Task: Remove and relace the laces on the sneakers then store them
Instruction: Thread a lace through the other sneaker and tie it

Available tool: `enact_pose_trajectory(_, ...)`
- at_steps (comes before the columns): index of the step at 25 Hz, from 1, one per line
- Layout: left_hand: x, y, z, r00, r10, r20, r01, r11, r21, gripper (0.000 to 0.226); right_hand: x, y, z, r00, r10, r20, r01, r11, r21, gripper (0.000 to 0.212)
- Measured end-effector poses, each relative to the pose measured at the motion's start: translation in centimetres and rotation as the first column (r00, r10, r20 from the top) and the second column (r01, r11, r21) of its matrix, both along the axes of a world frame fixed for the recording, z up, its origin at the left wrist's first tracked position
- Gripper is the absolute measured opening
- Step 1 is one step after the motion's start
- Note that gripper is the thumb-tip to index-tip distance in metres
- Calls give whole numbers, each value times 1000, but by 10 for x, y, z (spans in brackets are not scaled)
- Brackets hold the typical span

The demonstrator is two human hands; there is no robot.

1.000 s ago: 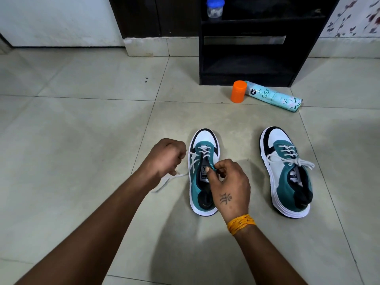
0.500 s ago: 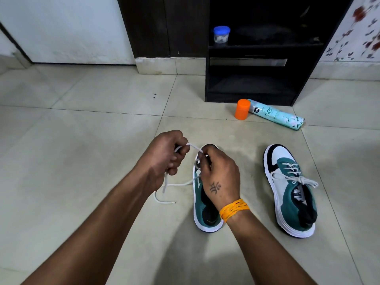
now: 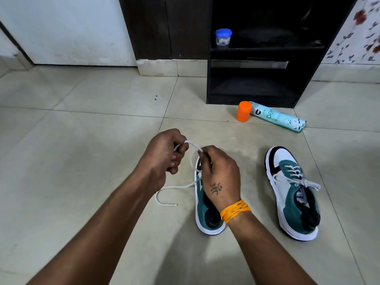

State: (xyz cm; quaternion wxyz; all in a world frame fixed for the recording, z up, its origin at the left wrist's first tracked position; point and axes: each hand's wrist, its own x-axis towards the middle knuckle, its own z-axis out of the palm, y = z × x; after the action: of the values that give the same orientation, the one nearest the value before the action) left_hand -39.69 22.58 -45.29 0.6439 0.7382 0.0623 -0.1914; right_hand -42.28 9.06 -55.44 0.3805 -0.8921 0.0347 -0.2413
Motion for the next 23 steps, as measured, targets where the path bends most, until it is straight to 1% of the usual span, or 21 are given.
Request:
enact_pose_trajectory(2,1,2,3,1000,6,9,-6,1000,-2,16,-2,-5,-7,997,-26,-68,26,1000,-5,15)
enact_pose_trajectory(3,1,2,3,1000,3,8,-3,1000,5,16,-5,-4,-6,997,-23,-71,23,1000,2,16)
enact_pose_trajectory(6,0,0,-1,1000,-15,-8,15,1000,22,17,-11,7,16,999,17,28,-18,998,54,31)
enact_pose_trajectory(7,-1,-1,-4,1000,-20,-10,20,1000,21,17,-11,10,21,997,35,74,-40,997,63,28)
enact_pose_trajectory(9,0,-3,-6,1000,-27,7,27,999,18,17,-7,12,21,989,66,134,-76,995,68,13)
enact_pose_trajectory(14,2,-1,-15,998,-26,52,24,999,41,21,0,1,0,998,-3,70,-3,997,77,18)
enact_pose_trajectory(16,3,0,-20,995,-13,98,9,999,43,23,-1,0,-5,999,-16,48,12,998,69,17)
enact_pose_trajectory(18,3,1,-24,986,38,161,-45,998,40,18,-1,0,-7,999,-24,25,22,998,64,15)
enact_pose_trajectory(20,4,2,-28,980,66,190,-69,998,5,17,0,0,-9,1000,-31,2,31,997,75,13)
enact_pose_trajectory(23,2,0,-28,987,28,159,-10,994,-110,18,0,-2,-11,999,-38,-7,39,995,96,10)
